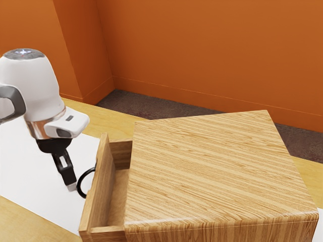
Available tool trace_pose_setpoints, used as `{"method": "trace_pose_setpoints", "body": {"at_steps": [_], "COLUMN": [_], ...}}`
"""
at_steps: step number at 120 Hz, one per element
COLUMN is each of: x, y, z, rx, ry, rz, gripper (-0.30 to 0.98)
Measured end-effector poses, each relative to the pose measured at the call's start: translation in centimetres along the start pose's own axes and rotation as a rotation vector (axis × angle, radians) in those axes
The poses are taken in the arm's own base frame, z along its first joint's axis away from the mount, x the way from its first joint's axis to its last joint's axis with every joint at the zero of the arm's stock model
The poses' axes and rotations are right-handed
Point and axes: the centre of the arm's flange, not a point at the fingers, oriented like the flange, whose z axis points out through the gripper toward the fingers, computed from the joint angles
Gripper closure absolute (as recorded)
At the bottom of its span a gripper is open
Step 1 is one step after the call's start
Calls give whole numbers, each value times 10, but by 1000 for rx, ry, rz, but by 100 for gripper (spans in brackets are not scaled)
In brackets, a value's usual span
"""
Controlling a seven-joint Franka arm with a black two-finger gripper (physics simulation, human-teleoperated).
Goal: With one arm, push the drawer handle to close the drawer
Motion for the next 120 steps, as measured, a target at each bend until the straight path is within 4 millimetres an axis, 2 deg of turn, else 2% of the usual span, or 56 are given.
{"method": "trace_pose_setpoints", "body": {"at_steps": [30,49,79,84,88,98,104,109,112,116,120], "x": [41,59,66,66,64,50,47,62,73,89,102], "y": [37,49,55,54,46,7,-21,-51,-70,-104,-137], "z": [-7,-14,-19,-20,-22,-35,-80,-129,-152,-171,-179], "rx": [6,-3,-16,-26,-38,-46,-34,-16,-12,0,10], "ry": [37,68,102,104,103,99,137,170,181,177,162], "rz": [28,40,60,57,35,-100,-213,-310,-362,-452,-536], "gripper": [28,28,28,24,21,14,11,9,8,7,6]}}
